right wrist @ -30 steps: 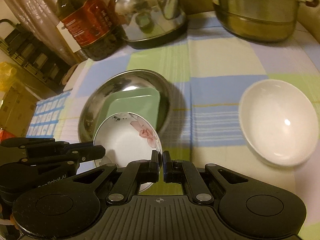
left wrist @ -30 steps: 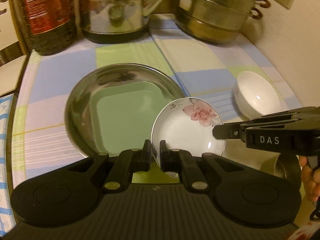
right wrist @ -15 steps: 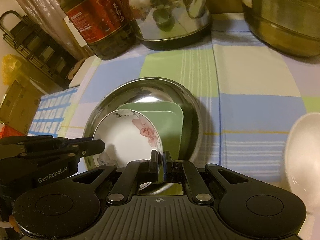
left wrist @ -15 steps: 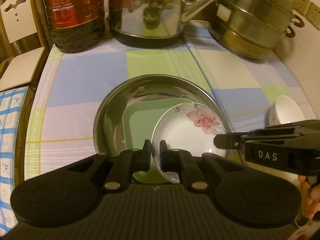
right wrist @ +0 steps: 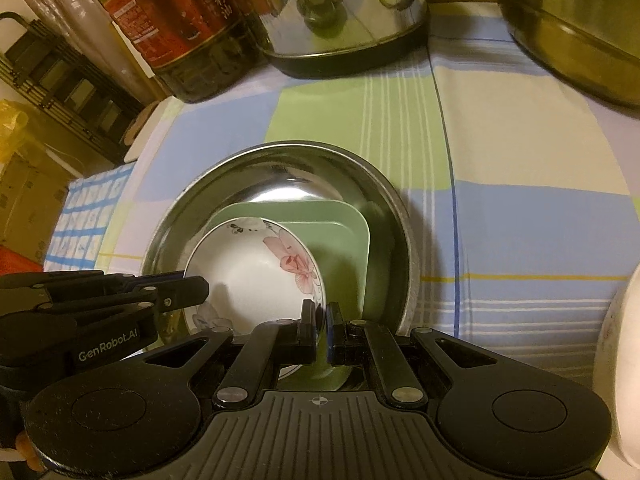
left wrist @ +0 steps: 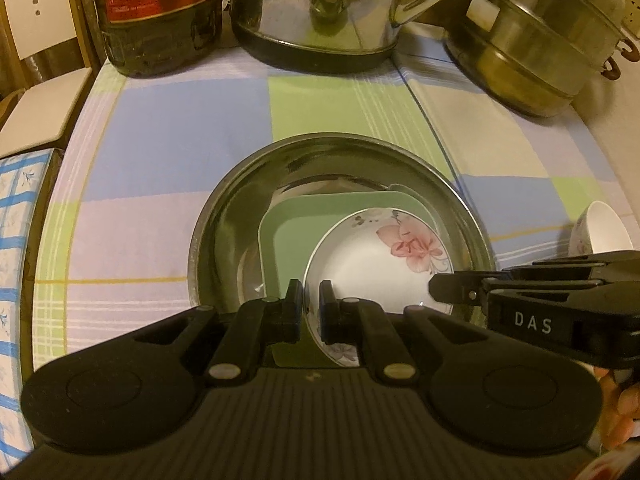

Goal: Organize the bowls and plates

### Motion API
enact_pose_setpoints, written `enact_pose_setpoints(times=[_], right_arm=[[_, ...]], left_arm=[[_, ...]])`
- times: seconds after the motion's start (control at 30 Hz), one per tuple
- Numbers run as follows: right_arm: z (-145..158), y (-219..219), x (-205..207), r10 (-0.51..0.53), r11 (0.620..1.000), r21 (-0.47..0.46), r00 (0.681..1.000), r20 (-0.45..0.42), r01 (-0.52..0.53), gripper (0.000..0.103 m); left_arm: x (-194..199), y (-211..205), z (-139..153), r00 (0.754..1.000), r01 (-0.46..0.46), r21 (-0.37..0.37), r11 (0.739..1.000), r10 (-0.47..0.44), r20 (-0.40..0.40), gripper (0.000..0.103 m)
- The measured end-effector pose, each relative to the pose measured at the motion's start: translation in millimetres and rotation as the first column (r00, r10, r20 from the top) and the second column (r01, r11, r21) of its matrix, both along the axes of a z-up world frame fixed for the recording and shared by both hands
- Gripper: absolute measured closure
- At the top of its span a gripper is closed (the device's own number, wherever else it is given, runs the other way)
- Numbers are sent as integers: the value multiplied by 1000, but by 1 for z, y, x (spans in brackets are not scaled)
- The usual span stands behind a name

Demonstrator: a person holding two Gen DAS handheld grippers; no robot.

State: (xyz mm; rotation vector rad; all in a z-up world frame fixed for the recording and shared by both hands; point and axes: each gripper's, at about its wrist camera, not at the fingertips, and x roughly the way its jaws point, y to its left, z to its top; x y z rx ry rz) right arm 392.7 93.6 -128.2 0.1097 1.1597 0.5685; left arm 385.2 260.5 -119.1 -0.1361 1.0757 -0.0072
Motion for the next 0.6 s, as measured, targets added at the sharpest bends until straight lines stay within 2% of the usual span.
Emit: enact_pose_setpoints(times=[0.6], right_arm=[[-5, 4, 4, -22, 1000, -2, 1000, -1, 22, 98]], left_arm=[[12, 1, -6, 1000, -5, 11, 1000, 6, -16, 95]])
